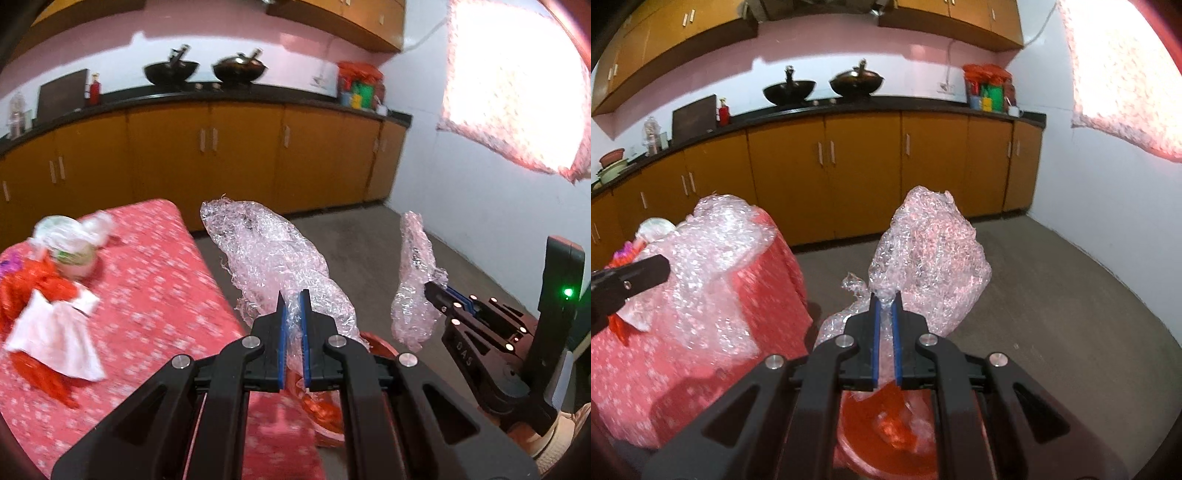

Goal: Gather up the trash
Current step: 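Carry the bubble wrap pieces to the orange basket and release them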

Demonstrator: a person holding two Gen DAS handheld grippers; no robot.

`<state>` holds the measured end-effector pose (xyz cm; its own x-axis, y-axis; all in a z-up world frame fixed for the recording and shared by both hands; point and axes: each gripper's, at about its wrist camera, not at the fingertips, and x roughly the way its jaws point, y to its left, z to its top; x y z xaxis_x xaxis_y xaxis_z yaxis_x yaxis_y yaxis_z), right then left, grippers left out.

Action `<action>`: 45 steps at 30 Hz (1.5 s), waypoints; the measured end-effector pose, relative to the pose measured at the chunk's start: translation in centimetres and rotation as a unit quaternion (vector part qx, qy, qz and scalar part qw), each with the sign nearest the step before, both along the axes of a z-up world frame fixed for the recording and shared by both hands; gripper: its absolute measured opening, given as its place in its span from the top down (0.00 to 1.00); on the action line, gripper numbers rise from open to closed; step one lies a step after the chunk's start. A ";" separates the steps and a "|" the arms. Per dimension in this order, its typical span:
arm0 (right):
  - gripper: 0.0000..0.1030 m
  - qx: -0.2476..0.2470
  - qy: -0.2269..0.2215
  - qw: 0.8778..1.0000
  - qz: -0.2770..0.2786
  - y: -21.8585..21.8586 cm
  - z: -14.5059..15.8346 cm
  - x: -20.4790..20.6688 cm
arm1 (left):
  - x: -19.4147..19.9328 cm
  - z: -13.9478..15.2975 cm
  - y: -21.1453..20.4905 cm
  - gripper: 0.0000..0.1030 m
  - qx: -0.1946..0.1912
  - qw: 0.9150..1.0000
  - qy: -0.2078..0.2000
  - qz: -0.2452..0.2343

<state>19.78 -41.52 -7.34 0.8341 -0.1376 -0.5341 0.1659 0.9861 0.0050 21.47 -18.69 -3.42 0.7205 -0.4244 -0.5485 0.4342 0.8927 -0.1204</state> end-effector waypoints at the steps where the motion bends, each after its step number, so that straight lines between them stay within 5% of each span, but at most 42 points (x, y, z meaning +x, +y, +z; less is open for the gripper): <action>1: 0.93 0.001 0.006 1.000 -0.003 -0.4 -0.6 -0.2 | -0.1 -0.3 -0.5 0.94 0.003 1.000 0.003 -0.006; 18: 0.93 0.021 0.101 0.995 -0.004 -5.4 -8.8 -0.1 | 0.3 -8.0 -8.7 0.94 0.080 0.992 0.074 -0.061; 45: 0.88 0.050 0.120 0.992 0.004 -7.6 -11.9 2.4 | 2.5 -12.0 -12.6 0.91 0.107 0.984 0.119 -0.076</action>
